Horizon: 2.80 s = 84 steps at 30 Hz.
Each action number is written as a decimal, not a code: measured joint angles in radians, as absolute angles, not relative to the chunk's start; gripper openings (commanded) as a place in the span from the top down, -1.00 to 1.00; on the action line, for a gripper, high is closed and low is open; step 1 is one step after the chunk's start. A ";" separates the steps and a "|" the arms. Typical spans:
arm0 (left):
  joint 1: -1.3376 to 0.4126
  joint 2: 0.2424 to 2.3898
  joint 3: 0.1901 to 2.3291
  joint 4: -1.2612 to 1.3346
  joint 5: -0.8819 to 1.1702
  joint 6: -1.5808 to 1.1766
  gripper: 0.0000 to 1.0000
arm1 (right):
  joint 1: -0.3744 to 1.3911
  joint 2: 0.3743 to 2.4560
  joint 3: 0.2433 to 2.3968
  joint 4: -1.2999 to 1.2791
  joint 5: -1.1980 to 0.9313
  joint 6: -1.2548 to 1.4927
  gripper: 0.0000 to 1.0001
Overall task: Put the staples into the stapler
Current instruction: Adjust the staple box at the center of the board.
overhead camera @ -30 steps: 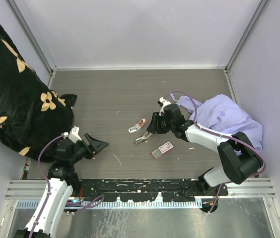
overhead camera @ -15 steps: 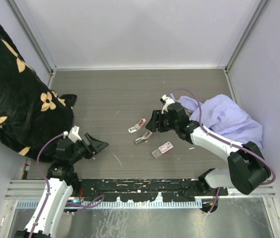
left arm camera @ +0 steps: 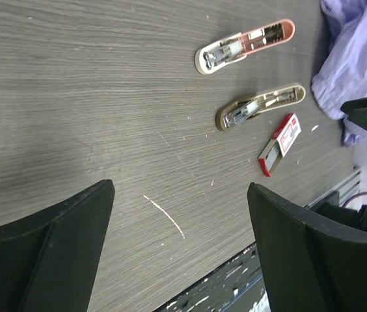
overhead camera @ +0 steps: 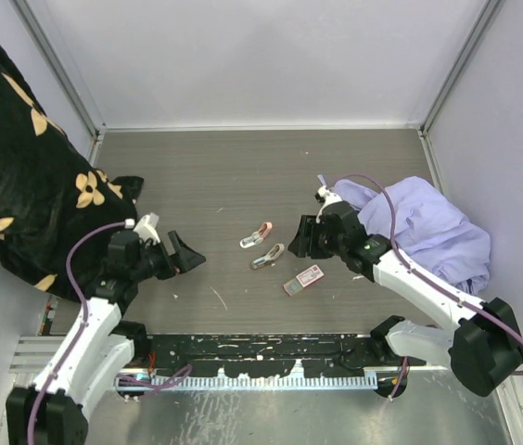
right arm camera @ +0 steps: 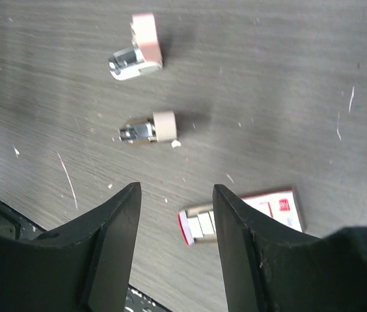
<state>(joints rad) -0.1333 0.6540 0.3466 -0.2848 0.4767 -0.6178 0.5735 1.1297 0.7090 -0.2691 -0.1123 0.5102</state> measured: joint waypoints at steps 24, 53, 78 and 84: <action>-0.345 1.034 0.443 0.133 0.266 -0.488 -0.70 | 0.607 1.027 0.486 -0.383 0.062 0.774 -0.26; -0.345 0.871 0.333 0.108 0.137 -0.455 -0.73 | 0.638 1.310 0.574 -0.201 0.052 0.632 -0.25; -0.345 0.827 0.295 0.114 0.032 -0.428 -0.73 | 0.974 1.230 0.707 -0.564 0.303 0.913 0.16; -0.345 0.827 0.284 0.123 0.027 -0.425 -0.73 | 1.007 1.317 0.731 -0.619 0.318 1.016 0.24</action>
